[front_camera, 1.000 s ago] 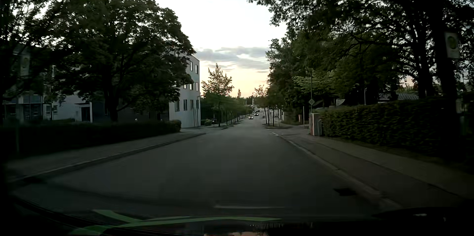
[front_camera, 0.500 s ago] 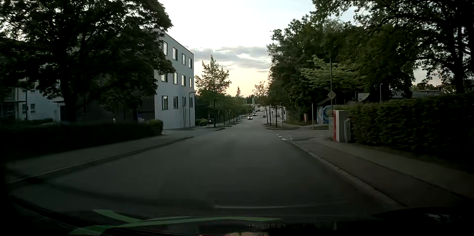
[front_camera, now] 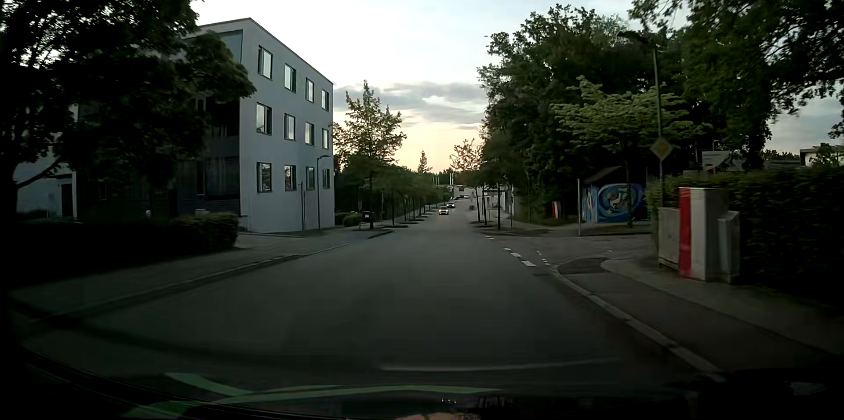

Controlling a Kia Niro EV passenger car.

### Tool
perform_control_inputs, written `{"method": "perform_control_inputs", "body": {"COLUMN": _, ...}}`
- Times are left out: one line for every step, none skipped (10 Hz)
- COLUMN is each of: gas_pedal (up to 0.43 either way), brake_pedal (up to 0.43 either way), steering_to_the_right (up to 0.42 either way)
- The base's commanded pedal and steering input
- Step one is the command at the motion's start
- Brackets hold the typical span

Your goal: Follow the waypoints while adhering to traffic rules and regulations

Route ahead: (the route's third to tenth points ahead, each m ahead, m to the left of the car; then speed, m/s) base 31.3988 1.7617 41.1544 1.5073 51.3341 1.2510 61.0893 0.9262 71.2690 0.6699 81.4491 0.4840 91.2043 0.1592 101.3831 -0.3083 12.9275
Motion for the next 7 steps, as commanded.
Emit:
{"method": "perform_control_inputs", "body": {"gas_pedal": 0.000, "brake_pedal": 0.000, "steering_to_the_right": -0.003}}
{"method": "perform_control_inputs", "body": {"gas_pedal": 0.000, "brake_pedal": 0.000, "steering_to_the_right": -0.003}}
{"method": "perform_control_inputs", "body": {"gas_pedal": 0.000, "brake_pedal": 0.000, "steering_to_the_right": -0.002}}
{"method": "perform_control_inputs", "body": {"gas_pedal": 0.000, "brake_pedal": 0.000, "steering_to_the_right": -0.002}}
{"method": "perform_control_inputs", "body": {"gas_pedal": 0.000, "brake_pedal": 0.000, "steering_to_the_right": -0.002}}
{"method": "perform_control_inputs", "body": {"gas_pedal": 0.000, "brake_pedal": 0.000, "steering_to_the_right": -0.002}}
{"method": "perform_control_inputs", "body": {"gas_pedal": 0.000, "brake_pedal": 0.000, "steering_to_the_right": -0.002}}
